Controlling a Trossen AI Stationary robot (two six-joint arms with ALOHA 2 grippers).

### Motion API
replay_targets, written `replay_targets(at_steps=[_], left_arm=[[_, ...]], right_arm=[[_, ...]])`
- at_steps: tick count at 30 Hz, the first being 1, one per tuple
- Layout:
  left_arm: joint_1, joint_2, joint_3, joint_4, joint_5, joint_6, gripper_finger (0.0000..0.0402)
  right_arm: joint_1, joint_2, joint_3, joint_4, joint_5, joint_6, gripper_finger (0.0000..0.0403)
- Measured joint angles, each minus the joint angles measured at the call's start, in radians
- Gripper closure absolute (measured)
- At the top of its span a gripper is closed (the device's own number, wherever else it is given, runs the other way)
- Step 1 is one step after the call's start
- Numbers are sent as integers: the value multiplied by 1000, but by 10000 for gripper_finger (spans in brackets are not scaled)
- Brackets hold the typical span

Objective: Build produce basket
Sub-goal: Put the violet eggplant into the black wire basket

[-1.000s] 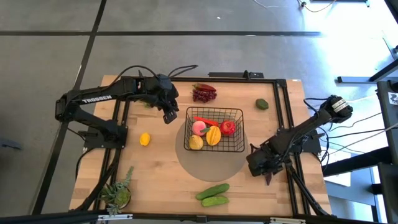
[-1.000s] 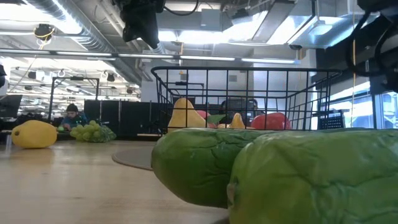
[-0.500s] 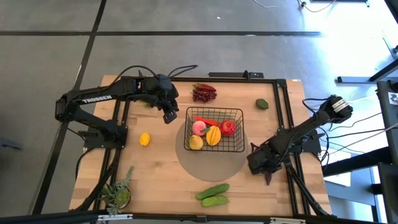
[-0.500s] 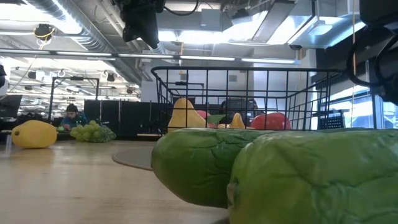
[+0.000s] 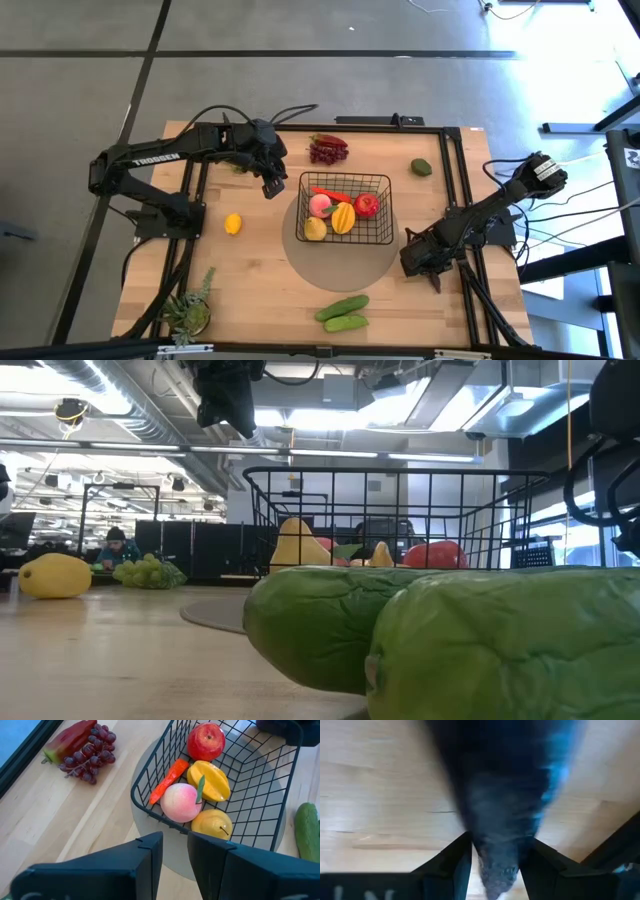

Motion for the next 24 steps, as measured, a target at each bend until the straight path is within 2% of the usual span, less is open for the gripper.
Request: replay_targets(at_steps=[8,18,24], left_arm=[[0,0,0,0,0,-1,321],[0,0,0,0,0,-3,321],[0,0,0,0,0,-2,321]], right_arm=[[0,-1,0,21,12,-33,341],[-4,1,90,-2,46,-82,341],[-4,1,274,-218,28,-120,341]])
